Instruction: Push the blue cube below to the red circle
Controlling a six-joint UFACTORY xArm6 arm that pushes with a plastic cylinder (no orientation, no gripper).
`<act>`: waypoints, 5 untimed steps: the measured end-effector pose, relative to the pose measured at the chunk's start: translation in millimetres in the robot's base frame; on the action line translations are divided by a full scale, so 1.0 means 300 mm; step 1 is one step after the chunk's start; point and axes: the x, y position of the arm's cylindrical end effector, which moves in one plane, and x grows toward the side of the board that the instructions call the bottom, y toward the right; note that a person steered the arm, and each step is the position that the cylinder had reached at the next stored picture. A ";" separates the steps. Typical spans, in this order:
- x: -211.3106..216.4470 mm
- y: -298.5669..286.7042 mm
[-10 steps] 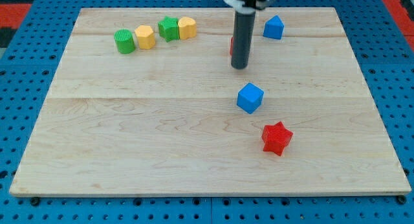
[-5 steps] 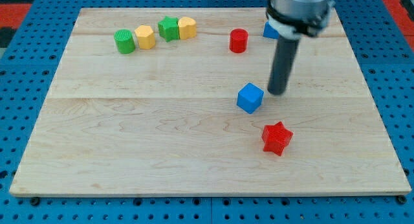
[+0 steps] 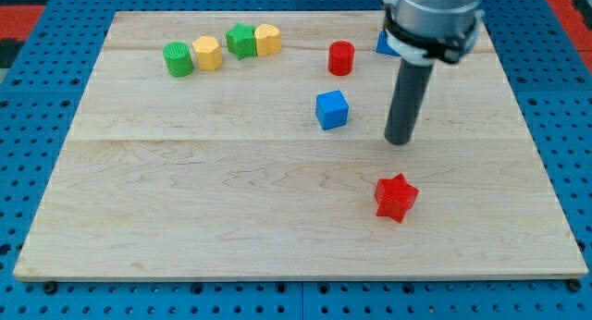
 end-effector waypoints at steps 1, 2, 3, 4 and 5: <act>-0.032 -0.277; -0.137 -0.179; -0.210 -0.148; -0.101 0.044; 0.143 0.255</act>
